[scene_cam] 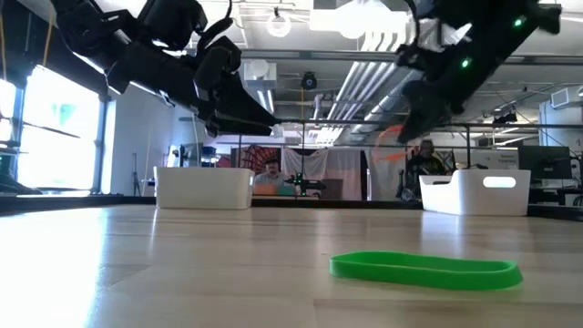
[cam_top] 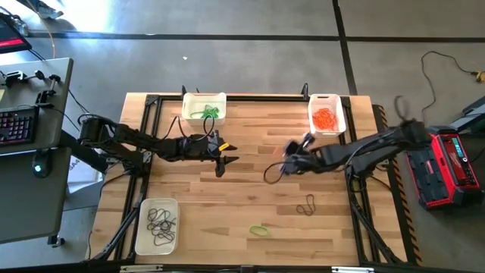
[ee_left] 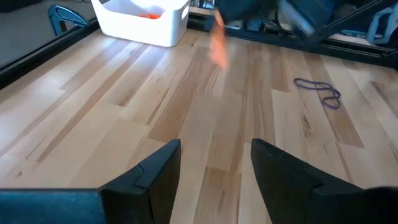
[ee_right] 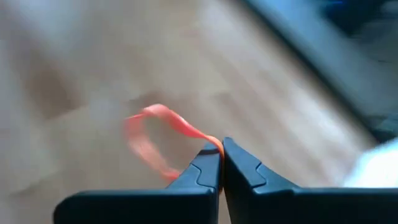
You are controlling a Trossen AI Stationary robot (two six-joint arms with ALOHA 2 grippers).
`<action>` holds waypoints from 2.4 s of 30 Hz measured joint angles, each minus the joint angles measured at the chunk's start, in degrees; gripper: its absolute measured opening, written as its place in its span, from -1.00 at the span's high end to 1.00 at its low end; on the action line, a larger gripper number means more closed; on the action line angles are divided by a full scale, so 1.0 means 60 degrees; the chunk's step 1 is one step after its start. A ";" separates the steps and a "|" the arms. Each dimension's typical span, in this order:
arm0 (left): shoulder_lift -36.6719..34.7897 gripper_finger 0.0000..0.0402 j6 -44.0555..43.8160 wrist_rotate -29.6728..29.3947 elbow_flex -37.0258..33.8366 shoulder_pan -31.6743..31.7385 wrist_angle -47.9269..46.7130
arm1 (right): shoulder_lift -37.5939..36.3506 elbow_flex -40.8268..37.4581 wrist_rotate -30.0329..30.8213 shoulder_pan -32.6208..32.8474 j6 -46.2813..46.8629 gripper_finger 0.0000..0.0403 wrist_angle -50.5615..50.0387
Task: Sort rubber bands into baskets
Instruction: Put the orange rubber band into the top right white bin, then put the purple rubber band into the bottom left white bin
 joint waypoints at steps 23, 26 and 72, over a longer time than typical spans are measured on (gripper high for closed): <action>0.0000 0.06 0.0119 0.0007 0.0004 -0.0021 -0.0011 | -0.2686 -0.0834 0.2009 -0.5602 0.0399 1.00 -0.3668; 0.0000 0.06 0.0402 0.0011 0.0004 -0.0113 -0.0007 | -0.2686 -0.1452 0.1817 -0.6265 0.0359 1.00 -0.3200; 0.0000 0.06 0.1435 -0.0008 0.1053 -0.1534 -0.2063 | -0.1523 0.0739 -0.5269 0.2335 0.1768 -0.01 -0.5010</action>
